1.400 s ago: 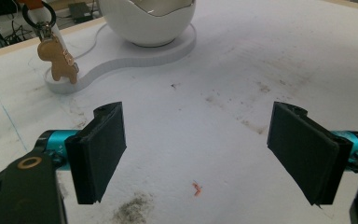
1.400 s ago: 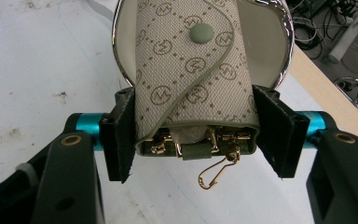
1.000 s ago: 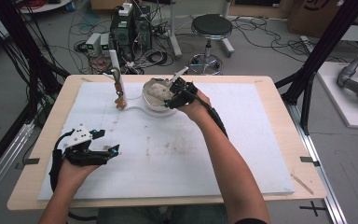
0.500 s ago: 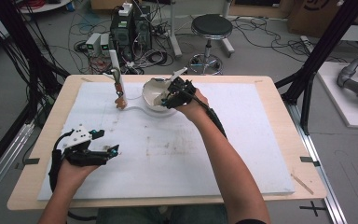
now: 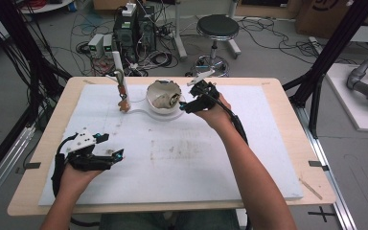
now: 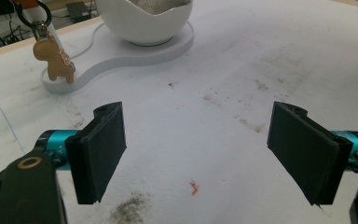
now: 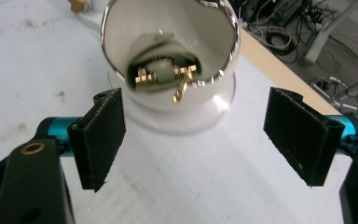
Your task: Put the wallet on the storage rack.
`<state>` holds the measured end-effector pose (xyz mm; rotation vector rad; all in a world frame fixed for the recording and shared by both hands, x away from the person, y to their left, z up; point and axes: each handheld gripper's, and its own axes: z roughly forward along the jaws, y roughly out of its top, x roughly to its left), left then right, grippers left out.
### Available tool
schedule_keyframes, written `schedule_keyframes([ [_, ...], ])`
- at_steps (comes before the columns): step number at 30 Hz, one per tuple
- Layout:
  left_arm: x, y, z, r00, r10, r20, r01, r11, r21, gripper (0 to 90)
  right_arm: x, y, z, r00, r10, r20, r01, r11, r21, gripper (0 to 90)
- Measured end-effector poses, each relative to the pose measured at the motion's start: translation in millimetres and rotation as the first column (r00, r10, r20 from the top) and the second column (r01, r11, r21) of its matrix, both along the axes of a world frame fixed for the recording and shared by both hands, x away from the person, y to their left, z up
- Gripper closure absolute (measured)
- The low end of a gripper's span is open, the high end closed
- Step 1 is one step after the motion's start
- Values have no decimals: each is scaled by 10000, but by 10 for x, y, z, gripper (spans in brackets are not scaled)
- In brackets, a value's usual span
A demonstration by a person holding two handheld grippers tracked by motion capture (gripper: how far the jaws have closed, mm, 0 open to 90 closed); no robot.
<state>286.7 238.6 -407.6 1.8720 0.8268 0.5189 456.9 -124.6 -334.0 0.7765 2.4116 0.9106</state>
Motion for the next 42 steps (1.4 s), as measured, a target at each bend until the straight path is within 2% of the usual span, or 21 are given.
schedule_keyframes([
  [3, 3, -10, 1, 10000, -10, 32, 11, 10000, -41, 193, -87, -149, 18, 9993, 1, 362, -15, 9993, 387, 212],
  [7, 7, -29, 8, 10000, -22, 67, 23, 10000, -64, 193, -170, -337, 26, 9995, -276, 131, 268, 9978, 612, 209],
  [10, 16, -50, 13, 9999, -75, 110, 76, 9999, -71, 193, -256, -485, 17, 9986, -286, 437, 237, 9938, 1086, 210],
  [12, 22, -70, 13, 9999, -86, 127, 87, 9999, -131, 193, -304, -555, 0, 9988, -337, 344, 296, 9933, 1120, 209],
  [19, 75, -117, 16, 9997, -147, 170, 151, 9997, -210, 189, -484, -781, -55, 9981, -411, 457, 329, 9856, 1659, 210],
  [25, 130, -156, 11, 9995, -255, 169, 260, 9992, -292, 188, -623, -959, -91, 9973, -589, 443, 496, 9810, 1878, 209],
  [34, 180, -192, 2, 9994, -298, 147, 303, 9987, -400, 186, -840, -1284, -231, 9931, -1056, 500, 915, 9689, 2300, 208],
  [42, 206, -184, -26, 9996, -236, 166, 242, 9989, -389, 186, -1033, -1505, -460, 9904, -1376, 95, 1298, 9531, 2732, 202],
])
